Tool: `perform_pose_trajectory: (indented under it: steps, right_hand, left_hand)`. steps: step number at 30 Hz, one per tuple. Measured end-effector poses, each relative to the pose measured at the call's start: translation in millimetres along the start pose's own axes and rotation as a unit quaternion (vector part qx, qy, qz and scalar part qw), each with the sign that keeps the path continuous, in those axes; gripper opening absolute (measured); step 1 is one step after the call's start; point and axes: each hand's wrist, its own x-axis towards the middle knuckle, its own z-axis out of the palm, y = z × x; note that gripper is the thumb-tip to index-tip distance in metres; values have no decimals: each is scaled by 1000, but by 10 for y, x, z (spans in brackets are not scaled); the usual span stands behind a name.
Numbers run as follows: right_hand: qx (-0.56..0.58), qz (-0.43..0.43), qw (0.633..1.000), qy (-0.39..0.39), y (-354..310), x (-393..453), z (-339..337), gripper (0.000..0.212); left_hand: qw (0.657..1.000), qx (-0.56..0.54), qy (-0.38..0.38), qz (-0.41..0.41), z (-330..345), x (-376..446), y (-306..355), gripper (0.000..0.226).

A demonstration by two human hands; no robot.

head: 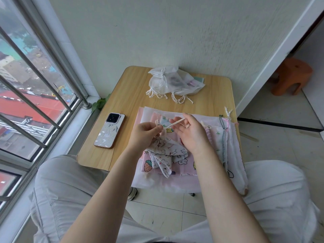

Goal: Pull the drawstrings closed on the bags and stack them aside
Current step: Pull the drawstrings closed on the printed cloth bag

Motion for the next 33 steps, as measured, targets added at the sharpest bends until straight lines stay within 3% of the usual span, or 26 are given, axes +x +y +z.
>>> perform_pose_trajectory:
  steps: [3, 7, 9, 11, 14, 16, 21, 24, 26, 28, 29, 31, 33]
  right_hand:
    - [24, 17, 1000, -10, -3, -23, 36, 36]
    - [-221, -56, 973, 42, -73, -36, 24, 27]
    - [-404, -102, 909, 33, -81, -48, 57, 23]
    - [-564, -131, 815, 0, -63, -79, 101, 22]
    - [-691, -106, 713, -44, -74, -118, 139, 21]
    - [-724, -81, 682, -62, -103, -144, 155, 24]
    - [-719, -22, 686, -111, -166, -228, 193, 29]
    - [-733, -18, 668, -124, -176, -262, 165, 26]
    - [-729, -39, 674, -112, -167, -255, 142, 24]
    - [-723, -51, 681, -103, -150, -241, 133, 22]
    - [-723, -52, 681, -101, -142, -235, 133, 21]
    - [-722, -51, 684, -94, -124, -214, 128, 18]
    - [-721, -56, 684, -89, -111, -203, 129, 16]
  left_hand:
    - [999, 33, 39, -20, -8, 33, -12, 22]
    - [993, 63, 84, -56, -51, 76, -75, 22]
    - [992, 76, 90, -49, -23, 53, -89, 22]
    - [993, 79, 82, -37, -4, 38, -77, 23]
    - [996, 60, 68, -27, -45, 44, -23, 27]
    - [996, 47, 73, -22, -87, 55, 6, 28]
    - [998, 26, 59, -22, -159, 84, 49, 13]
    - [990, 67, 119, -20, -221, 125, 67, 11]
    - [968, 166, 185, -21, -260, 136, 61, 33]
    - [934, 284, 214, 35, -302, 124, 20, 66]
    - [924, 321, 187, 92, -307, 108, 27, 73]
    - [918, 347, 52, 182, -280, 91, 68, 61]
    - [912, 363, -92, 167, -243, 69, 127, 36]
